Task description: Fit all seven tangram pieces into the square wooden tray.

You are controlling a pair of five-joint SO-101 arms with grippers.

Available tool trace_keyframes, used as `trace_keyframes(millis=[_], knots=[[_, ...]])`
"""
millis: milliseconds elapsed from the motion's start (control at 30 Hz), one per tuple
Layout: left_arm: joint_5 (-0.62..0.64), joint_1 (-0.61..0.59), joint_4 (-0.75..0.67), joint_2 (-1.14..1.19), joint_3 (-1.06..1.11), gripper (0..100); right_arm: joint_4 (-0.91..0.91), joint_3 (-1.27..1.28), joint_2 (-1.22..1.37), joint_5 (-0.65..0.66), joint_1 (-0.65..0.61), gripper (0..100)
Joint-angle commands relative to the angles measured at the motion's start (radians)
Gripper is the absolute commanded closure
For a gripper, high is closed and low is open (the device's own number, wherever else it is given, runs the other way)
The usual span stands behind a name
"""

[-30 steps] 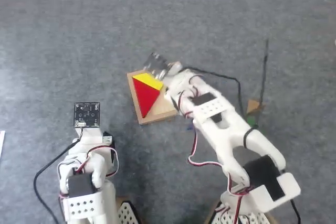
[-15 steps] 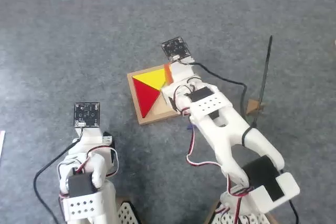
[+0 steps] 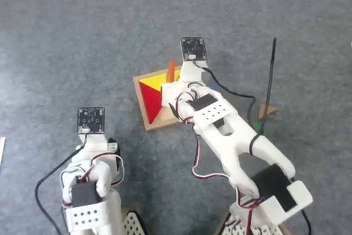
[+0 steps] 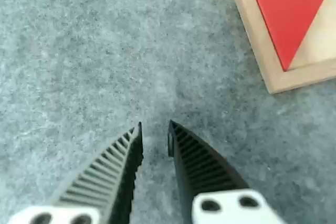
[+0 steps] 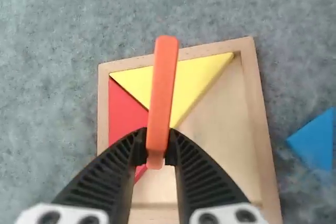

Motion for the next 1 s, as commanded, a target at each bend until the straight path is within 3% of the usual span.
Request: trace_keyframes(millis=[0, 133, 300, 367, 667, 800, 967], knots=[[0.0, 0.003, 0.003, -0.018, -0.012, 92, -0.025, -0.06, 0.019, 0.015, -0.021, 99.1], [0.0, 0.003, 0.003, -0.018, -0.012, 92, -0.025, -0.06, 0.05, -0.052, -0.051, 99.0], [0.0, 0.003, 0.003, -0.018, -0.012, 92, -0.105, -0.06, 0.091, -0.362, -0.035, 99.1], [0.0, 0.003, 0.003, -0.018, -0.012, 92, -0.134, -0.06, 0.108, -0.427, -0.015, 99.1], [0.0, 0.003, 0.003, -0.018, -0.012, 92, -0.133, -0.06, 0.119, -0.423, -0.001, 98.9], [0.0, 0.003, 0.003, -0.018, -0.012, 92, -0.133, -0.06, 0.12, -0.316, -0.027, 98.8], [0.0, 0.003, 0.003, -0.018, -0.012, 92, -0.133, -0.058, 0.122, -0.334, -0.035, 98.7]])
